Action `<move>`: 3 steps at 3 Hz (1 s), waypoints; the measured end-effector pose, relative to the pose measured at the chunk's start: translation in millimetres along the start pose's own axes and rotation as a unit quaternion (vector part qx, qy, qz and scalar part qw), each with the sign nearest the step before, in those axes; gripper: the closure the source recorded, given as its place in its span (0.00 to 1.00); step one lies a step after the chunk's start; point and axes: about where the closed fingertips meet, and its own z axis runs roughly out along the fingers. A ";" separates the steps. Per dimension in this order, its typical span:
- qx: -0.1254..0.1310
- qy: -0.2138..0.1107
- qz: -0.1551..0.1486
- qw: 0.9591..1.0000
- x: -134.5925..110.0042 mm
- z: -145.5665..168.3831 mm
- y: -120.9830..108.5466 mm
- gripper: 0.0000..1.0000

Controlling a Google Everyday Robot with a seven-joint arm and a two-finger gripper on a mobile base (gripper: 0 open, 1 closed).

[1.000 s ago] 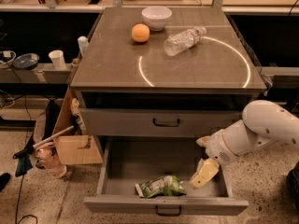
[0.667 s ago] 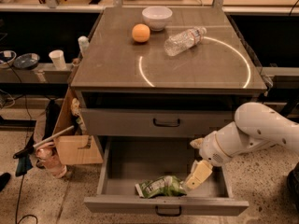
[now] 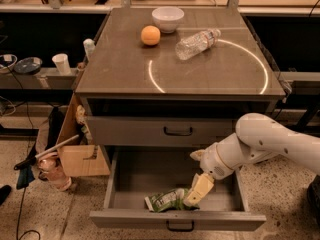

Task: Pick green jalapeno chip bag from middle drawer and place on counter

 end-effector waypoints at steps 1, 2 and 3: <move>-0.002 -0.008 -0.016 1.000 -11.9 16.0 -5.4 0.00; 0.013 -0.012 -0.037 0.999 -23.0 29.9 -10.0 0.00; 0.031 -0.013 -0.047 0.998 -30.4 42.1 -17.5 0.00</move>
Offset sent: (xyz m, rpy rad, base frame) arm 0.0302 0.0503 -0.0168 0.0116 -0.1483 0.0358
